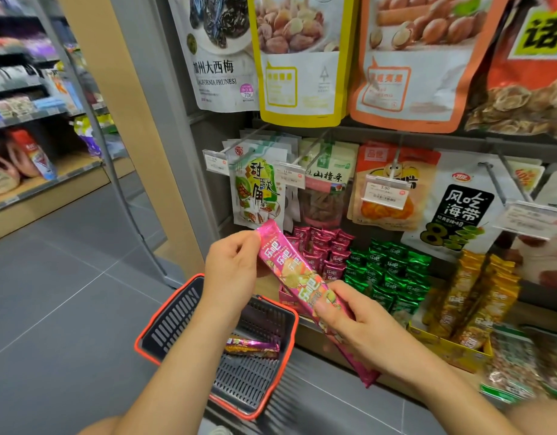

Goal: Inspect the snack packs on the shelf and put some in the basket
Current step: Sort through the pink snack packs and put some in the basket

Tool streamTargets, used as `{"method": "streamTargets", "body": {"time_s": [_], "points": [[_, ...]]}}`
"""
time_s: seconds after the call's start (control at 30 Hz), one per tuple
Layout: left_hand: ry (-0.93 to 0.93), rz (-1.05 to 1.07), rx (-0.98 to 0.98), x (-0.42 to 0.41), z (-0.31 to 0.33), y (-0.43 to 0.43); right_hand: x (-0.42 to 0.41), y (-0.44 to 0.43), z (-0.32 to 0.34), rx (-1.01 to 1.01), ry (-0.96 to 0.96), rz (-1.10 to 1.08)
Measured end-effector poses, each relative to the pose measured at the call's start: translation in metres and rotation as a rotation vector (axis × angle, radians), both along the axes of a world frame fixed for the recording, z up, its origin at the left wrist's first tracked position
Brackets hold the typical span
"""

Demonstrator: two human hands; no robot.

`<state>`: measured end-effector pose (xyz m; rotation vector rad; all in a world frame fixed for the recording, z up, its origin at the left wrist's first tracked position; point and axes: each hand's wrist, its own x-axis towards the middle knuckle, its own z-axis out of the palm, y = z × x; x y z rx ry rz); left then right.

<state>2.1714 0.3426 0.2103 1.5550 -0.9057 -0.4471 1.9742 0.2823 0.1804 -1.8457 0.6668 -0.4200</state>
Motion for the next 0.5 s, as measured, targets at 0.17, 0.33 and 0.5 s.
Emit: {"method": "streamTargets", "body": {"time_s": [0.17, 0.33, 0.5], "points": [[0.306, 0.033, -0.148, 0.007, 0.003, -0.002, -0.003, 0.002, 0.007, 0.309, -0.034, 0.099], [0.483, -0.082, -0.2, 0.008, 0.009, 0.0, -0.002, 0.0, 0.005, 0.307, -0.14, -0.02], [0.378, -0.072, -0.128, 0.004, 0.009, -0.002, 0.002, 0.004, -0.007, 0.121, -0.163, -0.056]]}}
